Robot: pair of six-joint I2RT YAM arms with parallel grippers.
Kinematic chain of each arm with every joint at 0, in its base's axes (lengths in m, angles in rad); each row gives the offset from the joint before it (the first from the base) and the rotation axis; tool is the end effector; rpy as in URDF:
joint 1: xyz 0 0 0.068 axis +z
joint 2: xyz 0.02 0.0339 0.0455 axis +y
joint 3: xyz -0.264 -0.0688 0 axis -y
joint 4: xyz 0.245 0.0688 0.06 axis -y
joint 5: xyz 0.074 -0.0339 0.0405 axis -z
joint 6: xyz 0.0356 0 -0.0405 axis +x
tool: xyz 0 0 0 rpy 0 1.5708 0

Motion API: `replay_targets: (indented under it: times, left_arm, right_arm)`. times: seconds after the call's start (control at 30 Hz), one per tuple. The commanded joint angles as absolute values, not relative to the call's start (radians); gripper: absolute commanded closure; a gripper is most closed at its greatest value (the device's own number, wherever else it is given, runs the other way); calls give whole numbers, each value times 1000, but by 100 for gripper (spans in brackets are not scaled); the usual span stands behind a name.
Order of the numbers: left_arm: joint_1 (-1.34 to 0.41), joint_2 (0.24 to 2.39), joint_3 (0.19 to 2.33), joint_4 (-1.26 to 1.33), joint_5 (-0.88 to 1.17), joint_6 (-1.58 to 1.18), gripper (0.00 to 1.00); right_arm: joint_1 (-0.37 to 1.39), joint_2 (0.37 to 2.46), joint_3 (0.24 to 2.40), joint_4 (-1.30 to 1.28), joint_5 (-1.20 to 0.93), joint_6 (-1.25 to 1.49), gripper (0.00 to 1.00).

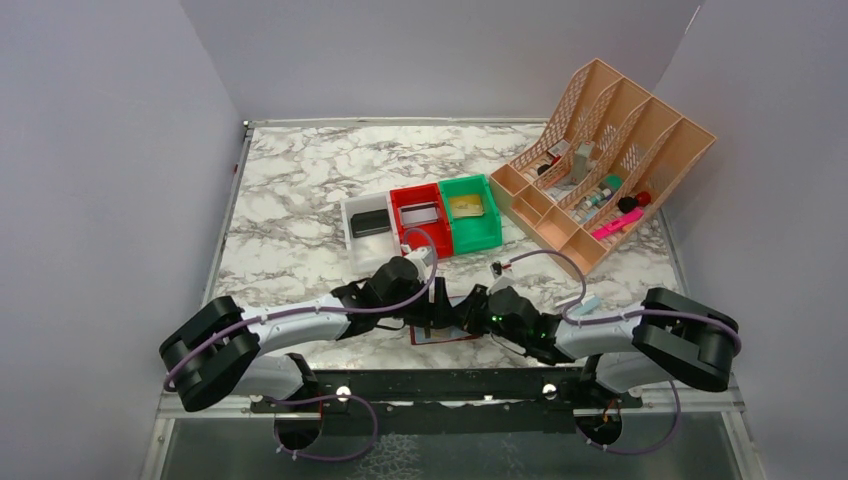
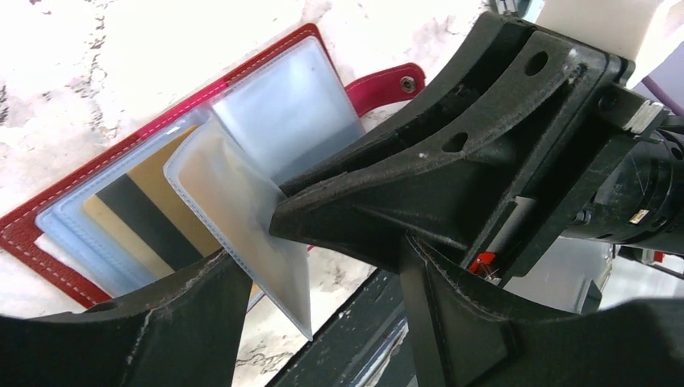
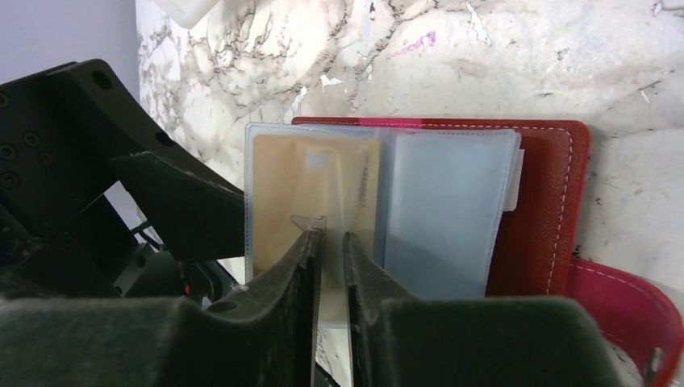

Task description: Take the credit cards out of the card holder

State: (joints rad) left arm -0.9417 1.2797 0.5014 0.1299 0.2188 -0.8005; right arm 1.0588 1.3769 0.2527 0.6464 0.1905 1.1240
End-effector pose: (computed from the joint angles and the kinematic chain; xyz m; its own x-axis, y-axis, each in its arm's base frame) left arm 0.1394 -0.2047 0.1714 -0.8870 0.0282 -0.4609 0.3655 0.6530 -0.6633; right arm 0.1165 0.1936 0.1274 -0.7950 0.3928 -0.4622 -0.1311 0.6327 0.7632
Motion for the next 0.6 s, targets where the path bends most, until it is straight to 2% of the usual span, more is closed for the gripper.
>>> replay_targets:
  times: [0.0, 0.17, 0.5, 0.57]
  left_arm:
    - [-953, 1283, 536, 182, 235, -804, 33]
    - [-959, 1302, 558, 183, 232, -798, 33]
    - [-1003, 1402, 628, 258, 281, -789, 33]
    - [-1012, 1413, 648, 211, 256, -767, 37]
  right_arm:
    - [1054, 1305, 250, 554, 221, 1137, 73]
    - [1055, 1196, 272, 291, 342, 1194, 62]
    - [1055, 890, 251, -111, 534, 1330, 61]
    - [1055, 822, 242, -141, 546, 1318, 61]
